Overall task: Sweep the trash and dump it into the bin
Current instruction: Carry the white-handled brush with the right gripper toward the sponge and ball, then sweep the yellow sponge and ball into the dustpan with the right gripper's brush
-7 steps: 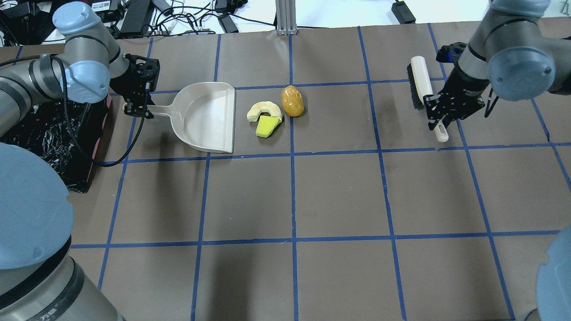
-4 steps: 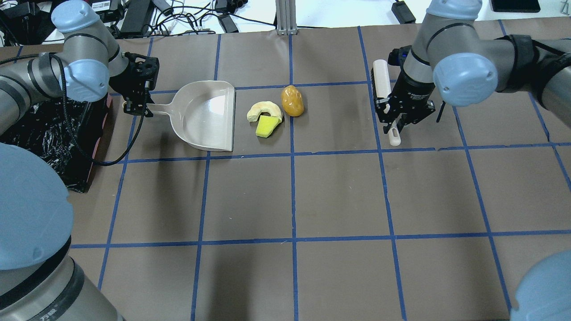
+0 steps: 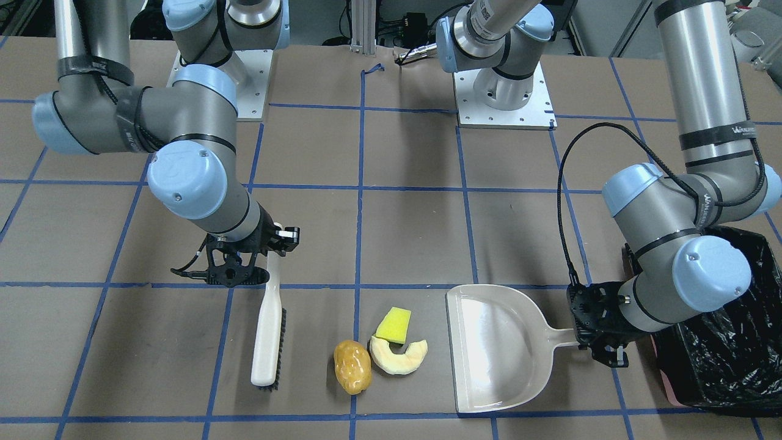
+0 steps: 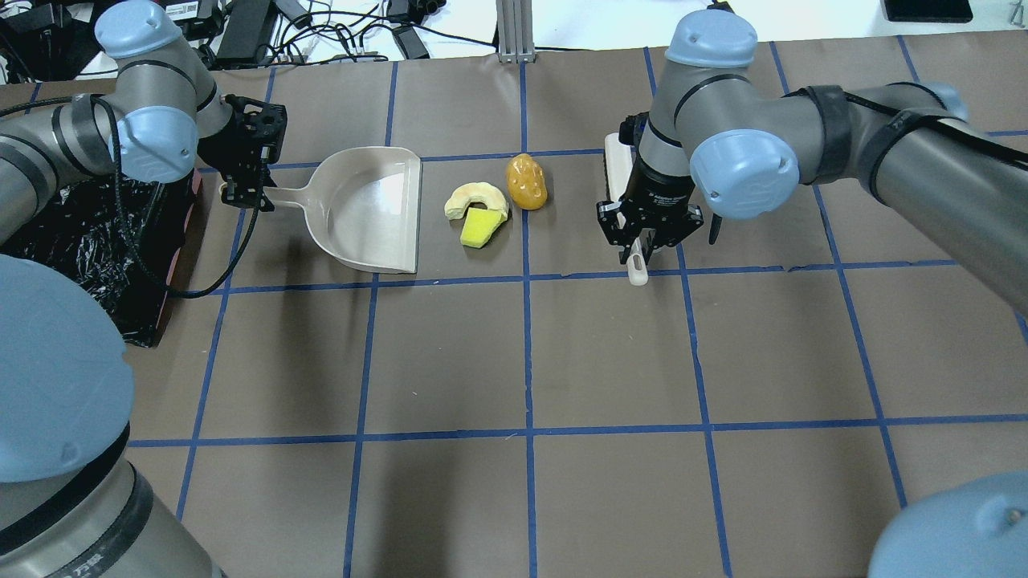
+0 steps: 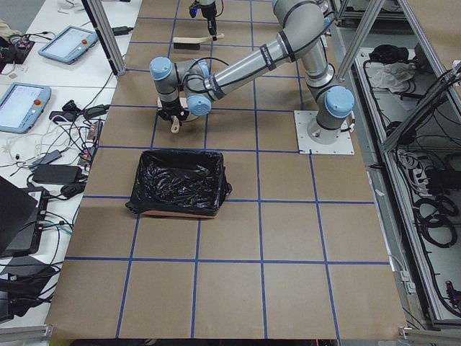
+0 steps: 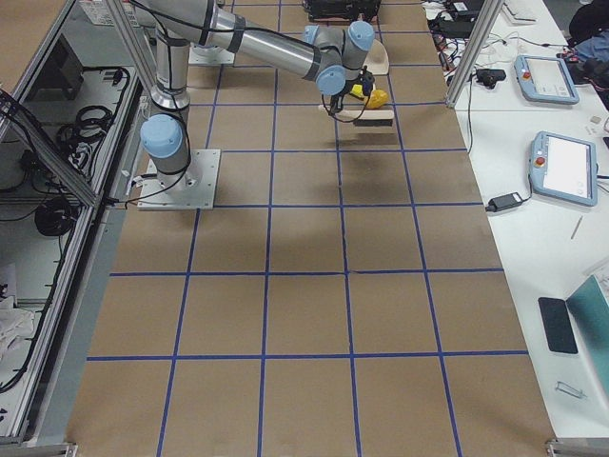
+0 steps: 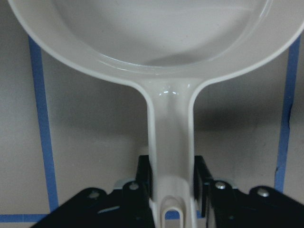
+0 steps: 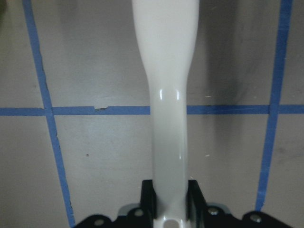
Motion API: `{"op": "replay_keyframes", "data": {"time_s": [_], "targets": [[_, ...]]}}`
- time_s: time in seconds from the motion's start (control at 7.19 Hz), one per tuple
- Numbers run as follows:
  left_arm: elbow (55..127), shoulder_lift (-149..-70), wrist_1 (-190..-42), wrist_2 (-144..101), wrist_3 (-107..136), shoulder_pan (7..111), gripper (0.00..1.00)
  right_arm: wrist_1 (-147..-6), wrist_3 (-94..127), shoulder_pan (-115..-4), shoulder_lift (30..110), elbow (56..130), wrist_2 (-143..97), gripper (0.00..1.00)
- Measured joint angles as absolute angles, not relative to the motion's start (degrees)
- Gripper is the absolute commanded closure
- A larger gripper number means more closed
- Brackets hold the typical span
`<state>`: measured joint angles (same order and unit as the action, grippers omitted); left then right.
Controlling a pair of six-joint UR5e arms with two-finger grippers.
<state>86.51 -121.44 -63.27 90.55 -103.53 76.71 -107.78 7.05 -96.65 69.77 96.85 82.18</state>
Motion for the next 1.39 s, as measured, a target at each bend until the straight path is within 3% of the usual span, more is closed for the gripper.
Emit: {"op": "replay_keyframes", "data": {"time_s": [1.39], "targets": [[86.4,-121.6,-63.3,92.9,-103.7,77.1,1.0,-115.4,24.7,-107.2,64.7,95.1,78.4,1.0]]}}
